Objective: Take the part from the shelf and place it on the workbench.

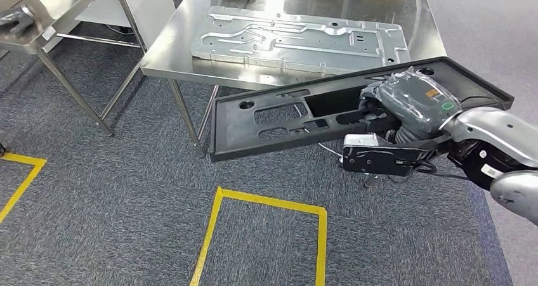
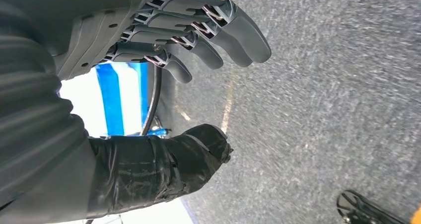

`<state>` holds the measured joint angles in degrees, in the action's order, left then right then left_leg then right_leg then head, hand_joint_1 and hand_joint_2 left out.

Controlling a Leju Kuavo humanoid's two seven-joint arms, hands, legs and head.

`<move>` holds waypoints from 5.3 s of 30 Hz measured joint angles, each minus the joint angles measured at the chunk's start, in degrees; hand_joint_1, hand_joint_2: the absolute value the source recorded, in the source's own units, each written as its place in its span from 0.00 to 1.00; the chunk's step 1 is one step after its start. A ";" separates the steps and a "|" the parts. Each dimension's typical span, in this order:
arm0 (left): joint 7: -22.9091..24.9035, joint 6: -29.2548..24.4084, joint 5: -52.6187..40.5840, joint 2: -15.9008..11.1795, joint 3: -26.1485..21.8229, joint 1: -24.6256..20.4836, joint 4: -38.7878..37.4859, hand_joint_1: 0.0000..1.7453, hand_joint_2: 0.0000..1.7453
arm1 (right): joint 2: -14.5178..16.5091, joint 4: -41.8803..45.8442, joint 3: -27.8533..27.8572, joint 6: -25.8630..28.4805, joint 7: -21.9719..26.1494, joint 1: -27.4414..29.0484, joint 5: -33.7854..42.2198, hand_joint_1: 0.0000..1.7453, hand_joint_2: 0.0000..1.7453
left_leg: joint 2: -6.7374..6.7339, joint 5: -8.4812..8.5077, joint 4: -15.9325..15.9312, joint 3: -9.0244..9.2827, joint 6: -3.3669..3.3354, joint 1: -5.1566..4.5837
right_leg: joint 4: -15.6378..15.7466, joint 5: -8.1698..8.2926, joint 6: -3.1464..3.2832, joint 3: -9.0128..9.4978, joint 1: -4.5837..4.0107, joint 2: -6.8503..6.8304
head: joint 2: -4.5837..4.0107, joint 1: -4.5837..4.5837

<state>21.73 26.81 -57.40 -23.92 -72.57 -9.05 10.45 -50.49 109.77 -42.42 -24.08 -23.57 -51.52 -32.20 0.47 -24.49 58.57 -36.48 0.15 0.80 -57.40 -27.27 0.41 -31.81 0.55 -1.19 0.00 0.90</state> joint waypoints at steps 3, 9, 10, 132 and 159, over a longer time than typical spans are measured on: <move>0.19 -0.33 -0.01 -0.10 0.08 -0.04 0.00 0.00 1.00 | 0.09 -0.69 0.00 0.11 0.12 0.24 -0.10 1.00 1.00 | -0.03 -0.07 0.03 0.00 -0.20 -0.01 | 0.29 0.11 -0.68 0.11 0.01 0.05 | 0.00 0.01; -0.76 -0.49 -0.48 -0.69 0.53 -0.06 0.00 0.00 1.00 | 0.21 -3.39 0.24 2.02 3.10 0.22 -3.08 1.00 1.00 | -0.05 -0.16 -0.44 0.32 -1.73 -0.25 | 0.78 0.19 -2.65 0.32 0.41 0.07 | 0.00 0.05; -1.07 -0.32 -0.67 -0.78 0.62 -0.07 0.00 0.00 1.00 | 0.22 -4.62 0.49 3.03 4.33 -0.08 -4.24 1.00 1.00 | -0.08 0.07 -1.10 0.76 -1.92 -0.07 | 0.03 -0.30 -2.76 0.01 0.40 0.19 | 0.00 -0.02; -6.21 5.30 -2.35 -0.20 2.04 0.26 -0.45 0.00 1.00 | 31.34 -68.89 -3.52 17.10 23.52 -7.58 -18.29 0.50 0.50 | -0.07 2.02 -0.89 -0.60 0.24 -0.42 | -0.72 0.50 0.66 -0.49 -0.97 2.29 | 0.00 -0.26; -4.83 6.32 -2.43 1.19 2.04 0.06 -0.48 0.00 0.00 | 37.80 -80.16 -4.45 16.18 25.06 -2.87 -16.85 0.00 0.00 | 0.31 1.33 -0.95 -0.14 -0.75 -0.68 | 0.77 0.15 -0.16 0.62 -0.82 2.03 | 0.00 -0.20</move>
<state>16.90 33.12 -59.83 -22.74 -70.53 -8.99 9.97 -12.69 29.61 -46.87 -7.90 1.49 -54.39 -49.05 0.78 -23.15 57.62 -36.61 -0.60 0.12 -56.64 -27.12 0.25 -31.20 -0.27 0.84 0.00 0.70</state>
